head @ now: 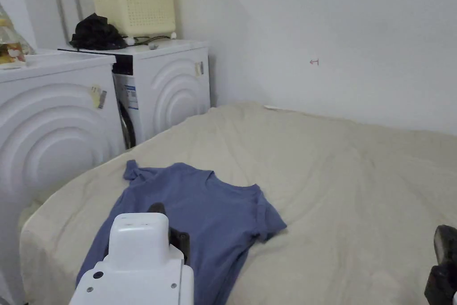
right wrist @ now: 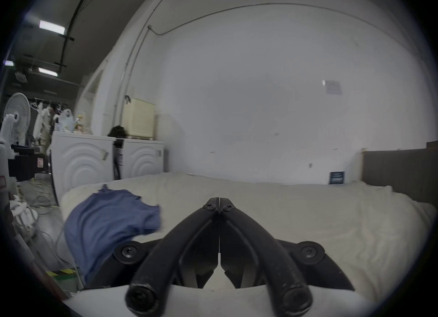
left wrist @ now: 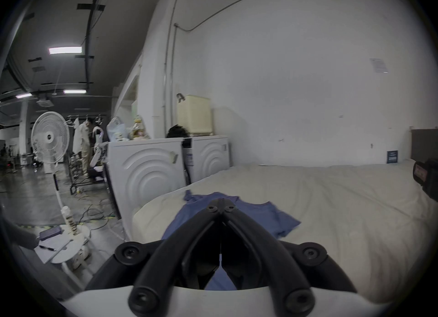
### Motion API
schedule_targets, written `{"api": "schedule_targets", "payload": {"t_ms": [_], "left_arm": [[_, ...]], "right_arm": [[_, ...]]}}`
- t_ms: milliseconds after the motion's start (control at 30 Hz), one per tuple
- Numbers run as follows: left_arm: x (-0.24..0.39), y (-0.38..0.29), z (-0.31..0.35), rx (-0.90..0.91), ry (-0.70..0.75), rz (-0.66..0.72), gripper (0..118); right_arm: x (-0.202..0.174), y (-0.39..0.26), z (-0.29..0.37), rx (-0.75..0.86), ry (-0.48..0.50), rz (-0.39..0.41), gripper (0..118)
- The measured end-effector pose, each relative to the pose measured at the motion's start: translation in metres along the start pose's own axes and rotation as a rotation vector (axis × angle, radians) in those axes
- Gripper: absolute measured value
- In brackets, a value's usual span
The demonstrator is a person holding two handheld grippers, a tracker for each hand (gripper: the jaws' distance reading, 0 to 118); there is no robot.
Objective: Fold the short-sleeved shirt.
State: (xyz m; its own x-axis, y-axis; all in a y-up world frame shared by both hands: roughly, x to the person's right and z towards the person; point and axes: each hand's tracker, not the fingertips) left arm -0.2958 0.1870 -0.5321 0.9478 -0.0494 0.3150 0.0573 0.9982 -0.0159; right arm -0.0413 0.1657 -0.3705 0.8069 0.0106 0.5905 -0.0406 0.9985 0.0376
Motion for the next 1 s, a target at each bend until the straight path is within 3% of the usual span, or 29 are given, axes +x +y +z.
{"api": "schedule_targets", "payload": {"t_ms": [233, 367, 467, 600, 667, 700, 733, 767, 800, 833, 867, 900, 1000], "left_arm": [[-0.008, 0.0, -0.008, 0.01, 0.013, -0.006, 0], [-0.015, 0.049, -0.05, 0.004, -0.148, 0.089, 0], [-0.015, 0.087, -0.102, -0.036, -0.18, 0.029, 0], [-0.002, 0.073, -0.207, -0.413, -0.419, -0.113, 0], [0.007, 0.035, -0.261, -0.723, -0.497, -0.037, 2], [0.011, 0.018, -0.276, -0.799, -0.517, -0.002, 25], [0.015, 0.002, -0.292, -0.867, -0.526, 0.012, 62], [0.019, -0.016, -0.306, -0.912, -0.515, 0.027, 84], [0.022, -0.032, -0.32, -0.962, -0.51, 0.031, 93], [0.022, -0.043, -0.326, -0.988, -0.551, 0.056, 93], [0.023, -0.054, -0.337, -1.022, -0.571, 0.077, 112], [0.024, -0.061, -0.346, -1.04, -0.562, 0.102, 118], [0.029, -0.076, -0.362, -1.026, -0.427, 0.068, 118]], "right_arm": [[-0.014, 0.005, -0.006, 0.008, 0.032, 0.037, 0], [-0.003, 0.012, -0.006, -0.016, 0.062, 0.048, 0], [0.004, 0.012, -0.006, -0.027, 0.043, 0.084, 0], [0.013, 0.008, -0.013, -0.065, 0.036, 0.081, 0], [0.016, 0.002, -0.021, -0.132, 0.036, 0.06, 0], [0.018, -0.001, -0.023, -0.159, 0.036, 0.045, 0], [0.02, -0.004, -0.026, -0.182, 0.039, 0.033, 0], [0.023, -0.008, -0.029, -0.204, 0.042, 0.026, 0], [0.025, -0.011, -0.031, -0.215, 0.042, 0.027, 0], [0.028, -0.014, -0.034, -0.224, 0.045, 0.03, 0], [0.031, -0.018, -0.036, -0.238, 0.044, 0.038, 0], [0.035, -0.023, -0.038, -0.259, 0.035, 0.051, 0], [0.045, -0.032, -0.042, -0.312, 0.026, 0.073, 0]]}}
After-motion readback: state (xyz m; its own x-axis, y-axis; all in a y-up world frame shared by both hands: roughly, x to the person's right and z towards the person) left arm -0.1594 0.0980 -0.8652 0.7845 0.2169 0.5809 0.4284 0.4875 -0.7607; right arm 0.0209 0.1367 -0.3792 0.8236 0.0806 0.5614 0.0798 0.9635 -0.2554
